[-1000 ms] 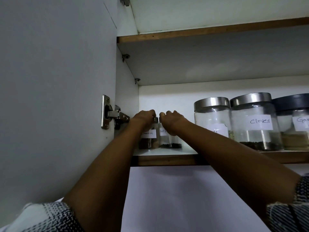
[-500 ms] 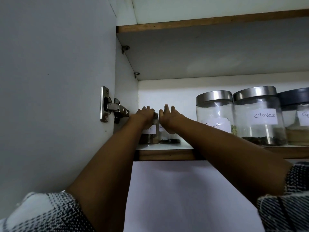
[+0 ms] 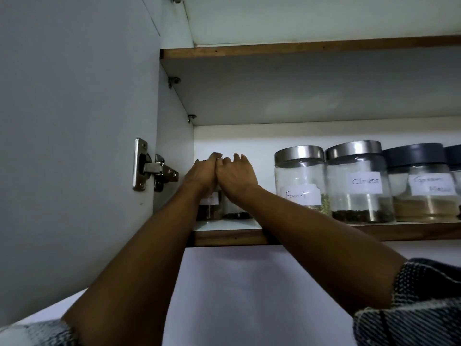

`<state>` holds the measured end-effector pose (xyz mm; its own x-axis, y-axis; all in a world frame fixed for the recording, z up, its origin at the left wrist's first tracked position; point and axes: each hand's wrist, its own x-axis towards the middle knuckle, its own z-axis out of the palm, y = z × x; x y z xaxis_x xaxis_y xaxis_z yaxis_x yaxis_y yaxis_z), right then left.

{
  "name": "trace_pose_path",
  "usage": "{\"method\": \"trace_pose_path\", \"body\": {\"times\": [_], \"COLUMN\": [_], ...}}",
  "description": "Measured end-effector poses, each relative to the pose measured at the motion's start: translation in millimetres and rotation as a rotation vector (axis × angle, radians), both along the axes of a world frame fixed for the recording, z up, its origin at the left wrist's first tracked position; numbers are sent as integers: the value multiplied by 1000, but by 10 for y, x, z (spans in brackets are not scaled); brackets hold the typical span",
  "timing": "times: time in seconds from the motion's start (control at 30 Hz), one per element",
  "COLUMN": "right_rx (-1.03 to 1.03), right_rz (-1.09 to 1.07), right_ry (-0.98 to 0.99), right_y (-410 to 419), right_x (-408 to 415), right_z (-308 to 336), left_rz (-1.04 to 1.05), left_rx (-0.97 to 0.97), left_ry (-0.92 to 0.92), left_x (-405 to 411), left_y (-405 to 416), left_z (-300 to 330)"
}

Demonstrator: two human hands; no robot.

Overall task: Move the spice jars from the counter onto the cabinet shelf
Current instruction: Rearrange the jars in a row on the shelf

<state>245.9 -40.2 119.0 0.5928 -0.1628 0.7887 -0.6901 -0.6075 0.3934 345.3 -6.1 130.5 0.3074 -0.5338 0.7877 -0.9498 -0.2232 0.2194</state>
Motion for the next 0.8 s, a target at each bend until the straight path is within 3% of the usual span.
{"method": "trace_pose_path", "body": {"times": [0.3, 0.47, 0.63, 0.8], "right_rx": [-258, -298, -150, 49], "right_rz": [275, 360, 298, 224], "right_ry": [-113, -63, -38, -63], "right_y": [280, 333, 427, 421], "right_x": [-303, -781, -1454, -2008], "right_z": [145, 385, 603, 769], "left_rz": [-225, -162, -308, -344], "left_rx": [-440, -336, -265, -61], "left_ry": [147, -25, -153, -214], "left_x": [-393, -642, -1126, -1516], "left_y": [288, 463, 679, 686], "left_z": [-64, 35, 216, 343]}}
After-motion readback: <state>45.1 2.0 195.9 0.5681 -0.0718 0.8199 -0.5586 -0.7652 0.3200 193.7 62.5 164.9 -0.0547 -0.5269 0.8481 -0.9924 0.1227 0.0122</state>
